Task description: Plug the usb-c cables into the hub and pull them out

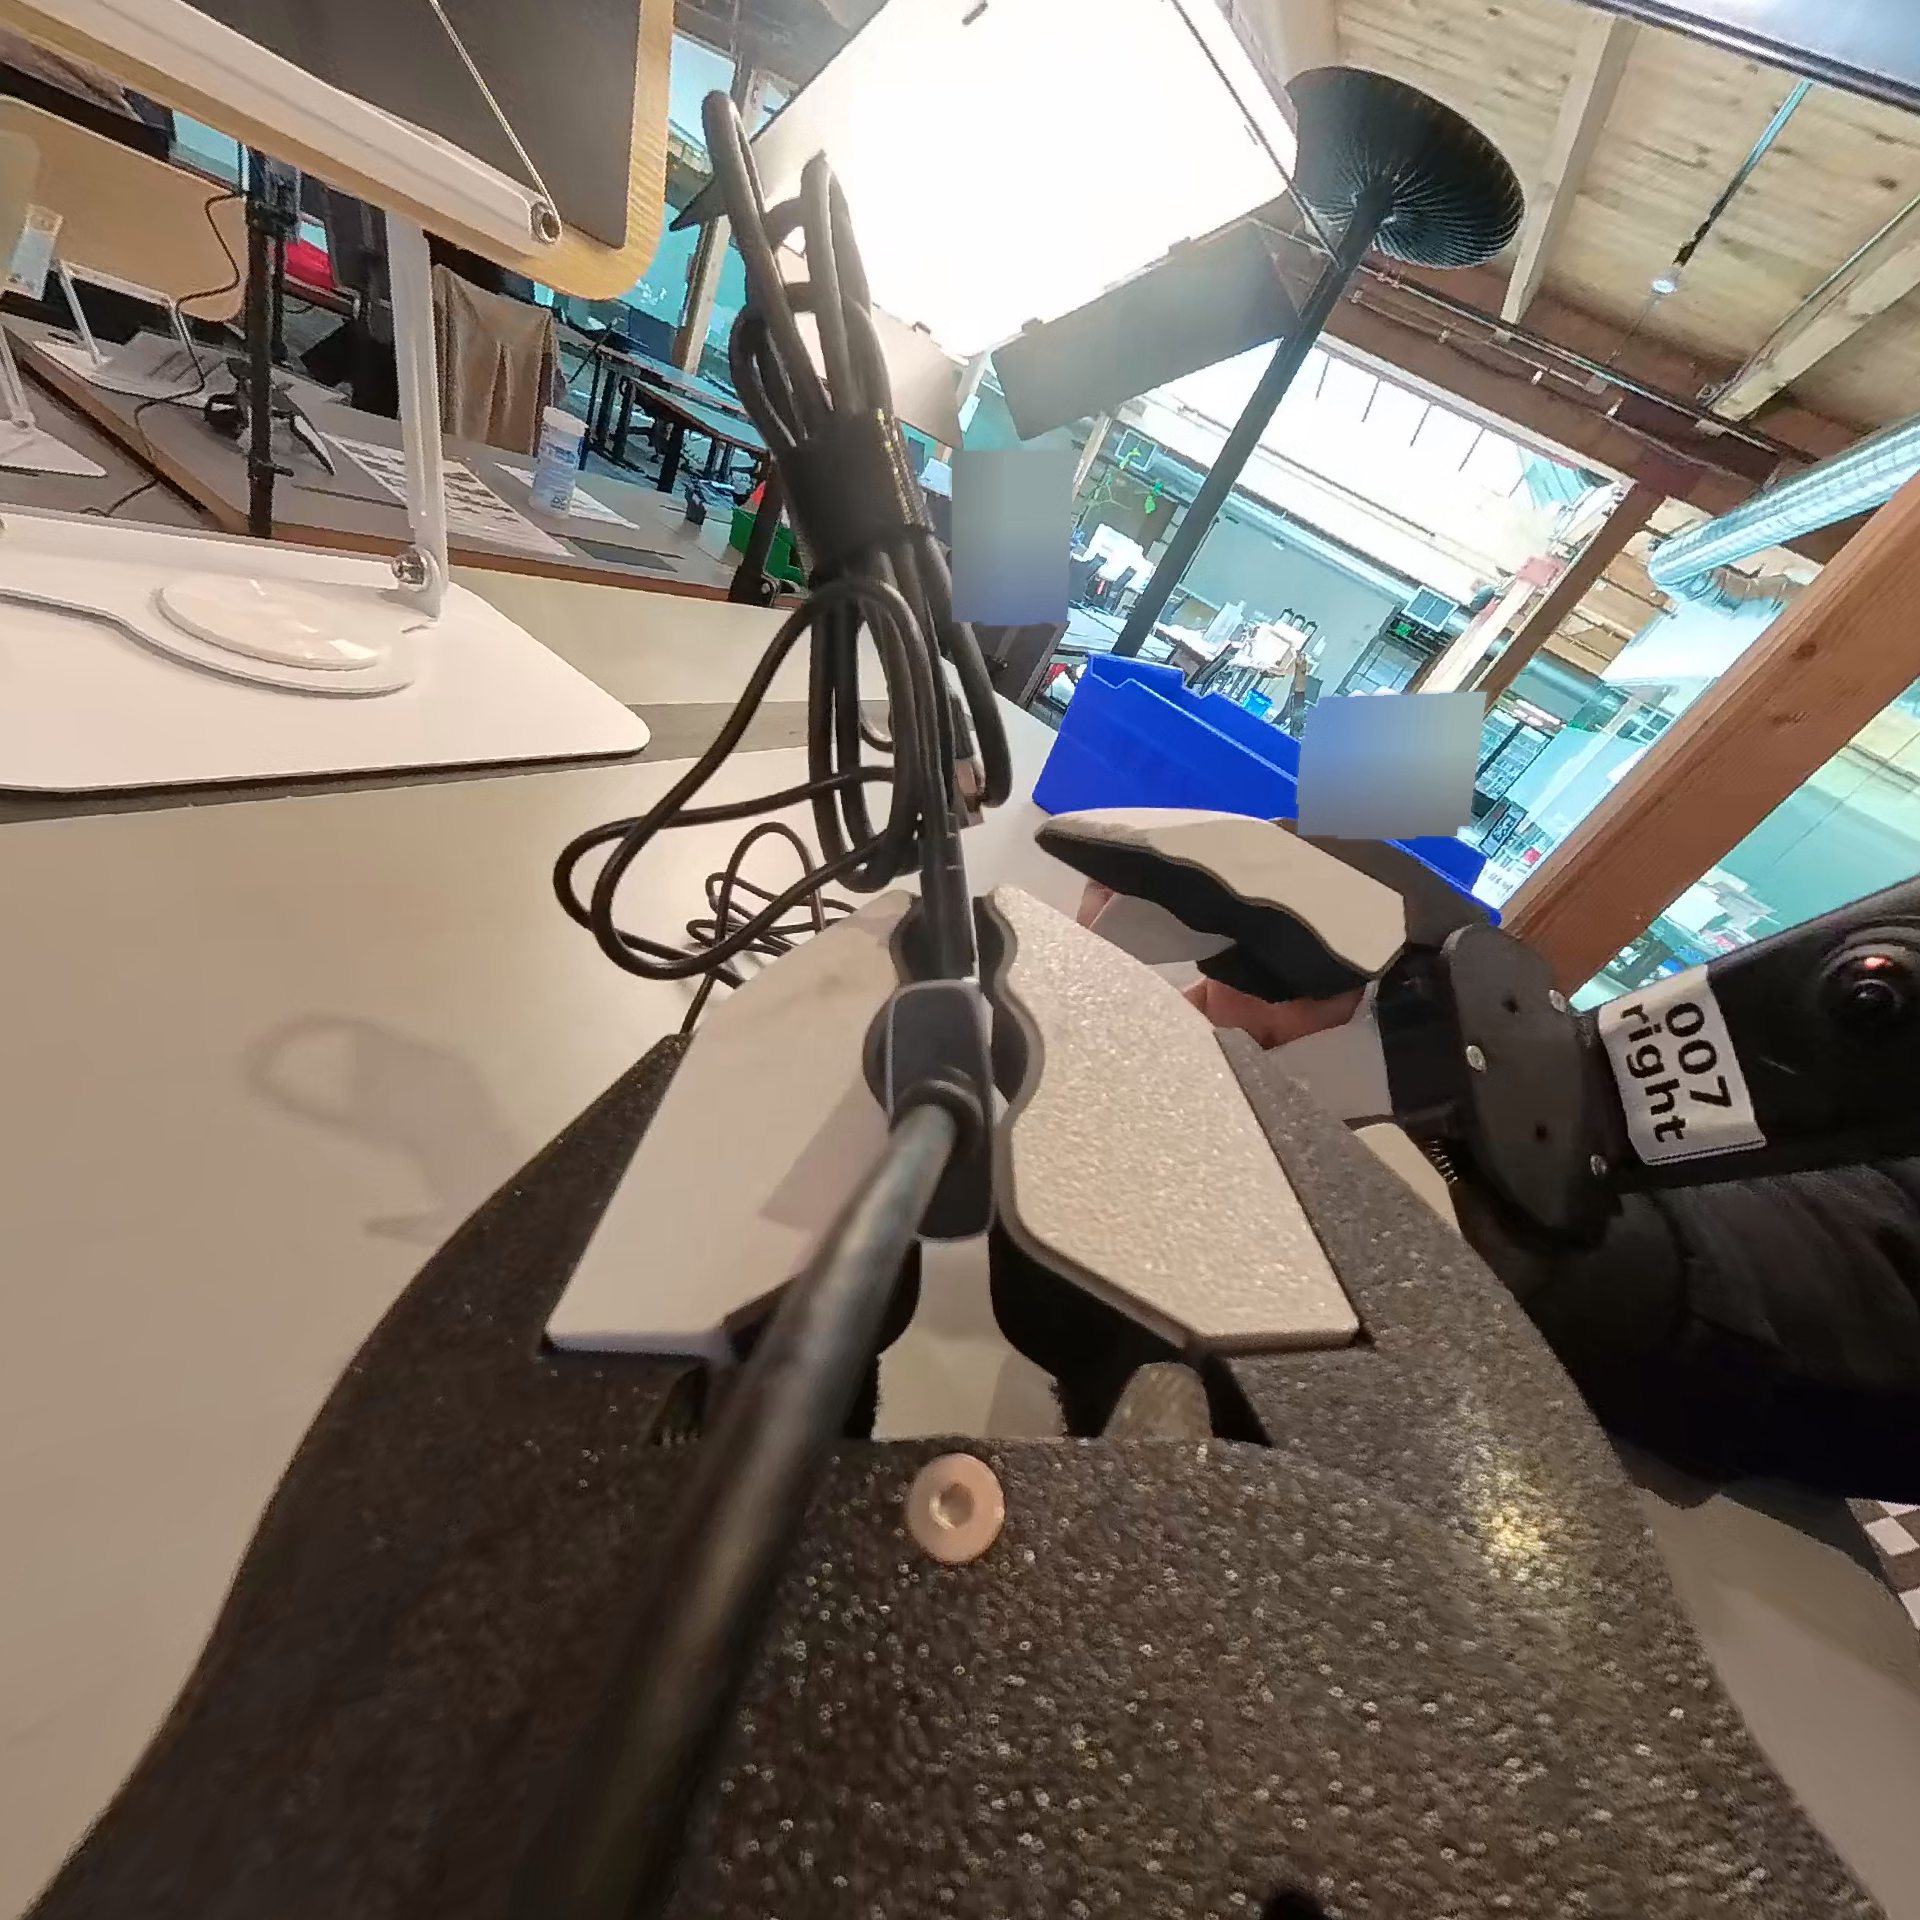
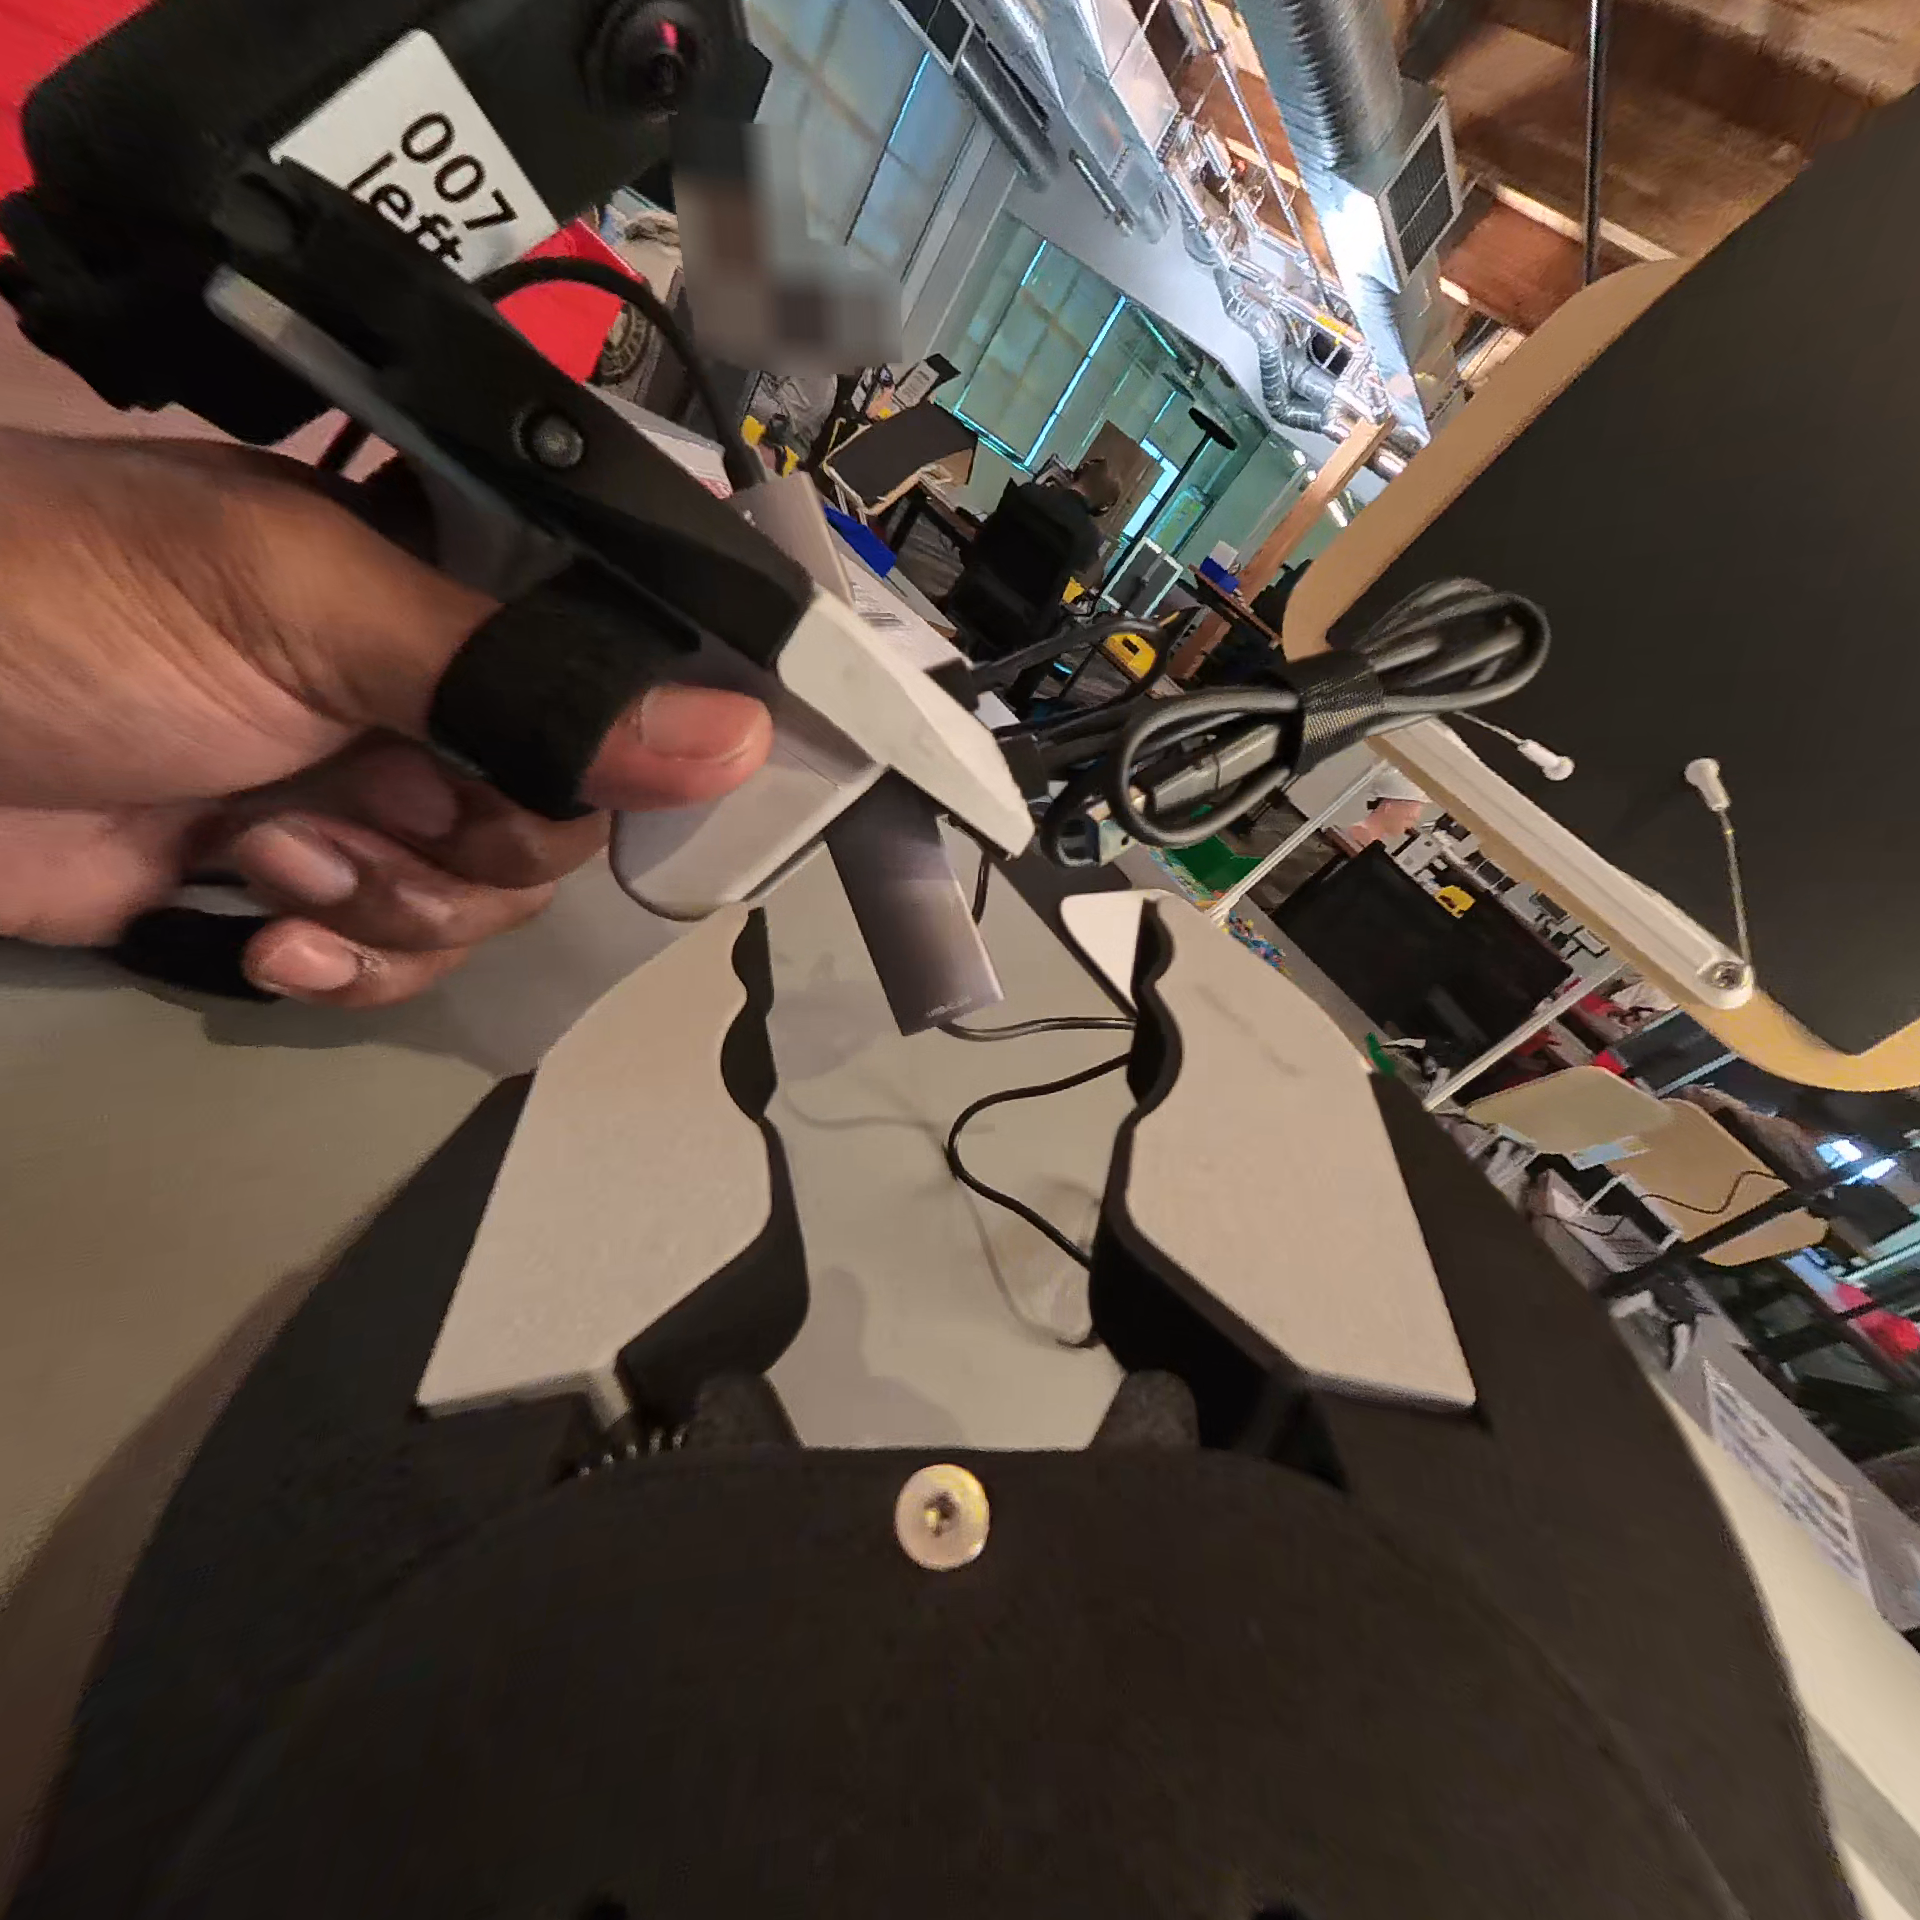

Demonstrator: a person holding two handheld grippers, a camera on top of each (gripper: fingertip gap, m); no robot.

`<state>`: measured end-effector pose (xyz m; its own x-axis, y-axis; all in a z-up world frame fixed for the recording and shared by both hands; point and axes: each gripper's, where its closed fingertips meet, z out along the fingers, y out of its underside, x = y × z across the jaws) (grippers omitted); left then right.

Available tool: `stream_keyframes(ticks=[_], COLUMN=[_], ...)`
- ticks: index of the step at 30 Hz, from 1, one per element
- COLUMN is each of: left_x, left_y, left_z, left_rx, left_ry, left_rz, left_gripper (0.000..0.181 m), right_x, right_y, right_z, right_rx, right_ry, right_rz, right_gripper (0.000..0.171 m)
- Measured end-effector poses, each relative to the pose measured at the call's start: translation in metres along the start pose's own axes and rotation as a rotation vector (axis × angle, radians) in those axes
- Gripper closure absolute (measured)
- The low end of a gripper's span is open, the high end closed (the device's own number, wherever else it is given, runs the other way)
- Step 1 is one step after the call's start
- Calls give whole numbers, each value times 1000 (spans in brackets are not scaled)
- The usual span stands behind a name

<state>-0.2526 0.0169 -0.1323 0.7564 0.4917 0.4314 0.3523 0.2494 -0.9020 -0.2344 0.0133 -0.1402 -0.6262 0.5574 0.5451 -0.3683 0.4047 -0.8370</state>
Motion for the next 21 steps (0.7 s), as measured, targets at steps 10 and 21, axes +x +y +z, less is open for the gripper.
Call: stream_keyframes(ticks=[10,21], left_x=[8,23], left_y=[3,14], left_z=[1,7], left_rx=[-23,-99], left_ry=[63,95], left_rz=[-11,87], left_gripper=[173,172], right_x=[-19,-19], right_y=[-5,-2], right_z=[-1,0], right_rx=[6,-5], right_ry=[10,18], right_rz=[-284,-319], right_gripper=[99,92])
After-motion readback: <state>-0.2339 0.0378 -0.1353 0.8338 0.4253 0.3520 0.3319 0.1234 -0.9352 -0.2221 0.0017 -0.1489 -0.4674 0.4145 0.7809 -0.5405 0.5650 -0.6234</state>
